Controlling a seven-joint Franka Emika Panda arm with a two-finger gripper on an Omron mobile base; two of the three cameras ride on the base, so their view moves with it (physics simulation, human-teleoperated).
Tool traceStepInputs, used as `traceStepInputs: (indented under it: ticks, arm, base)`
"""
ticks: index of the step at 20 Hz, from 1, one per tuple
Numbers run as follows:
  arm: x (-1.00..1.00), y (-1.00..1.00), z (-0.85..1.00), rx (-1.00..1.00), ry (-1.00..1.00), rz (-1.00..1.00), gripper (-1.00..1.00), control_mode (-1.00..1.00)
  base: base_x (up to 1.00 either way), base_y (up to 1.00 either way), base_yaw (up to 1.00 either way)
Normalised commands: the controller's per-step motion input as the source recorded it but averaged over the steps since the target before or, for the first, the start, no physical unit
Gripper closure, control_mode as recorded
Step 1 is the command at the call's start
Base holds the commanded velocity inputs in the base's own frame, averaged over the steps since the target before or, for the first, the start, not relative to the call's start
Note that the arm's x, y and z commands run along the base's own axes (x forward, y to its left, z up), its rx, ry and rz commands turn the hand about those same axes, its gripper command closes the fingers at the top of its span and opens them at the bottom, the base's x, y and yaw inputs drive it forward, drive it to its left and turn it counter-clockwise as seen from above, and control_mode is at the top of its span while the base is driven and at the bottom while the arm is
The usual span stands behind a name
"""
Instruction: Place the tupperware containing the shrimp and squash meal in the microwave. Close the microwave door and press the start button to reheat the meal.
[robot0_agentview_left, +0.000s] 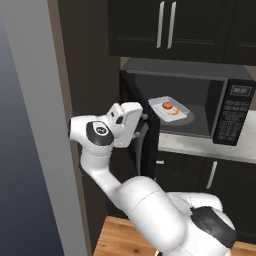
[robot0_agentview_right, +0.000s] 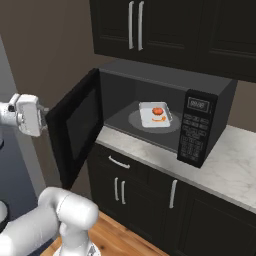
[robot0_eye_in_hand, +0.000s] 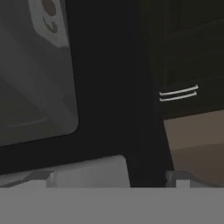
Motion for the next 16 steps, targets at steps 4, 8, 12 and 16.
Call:
traceStepInputs:
  ticks: [4, 8, 12, 16]
  arm:
    - [0.22, -1.0, 0.0, 0.14, 0.0, 0.0, -1.0, -1.0]
    - [0.4, -1.0, 0.0, 0.17, 0.0, 0.0, -1.0, -1.0]
    - [0.47, -0.94, 0.0, 0.16, 0.0, 0.0, -1.0, -1.0]
    - [0.62, -0.64, -0.19, 0.04, 0.01, 0.0, -1.0, -1.0]
  base:
    - [0.0, 0.0, 0.0]
    - [0.0, 0.0, 0.0]
    - [0.0, 0.0, 0.0]
    - [0.0, 0.0, 0.0]
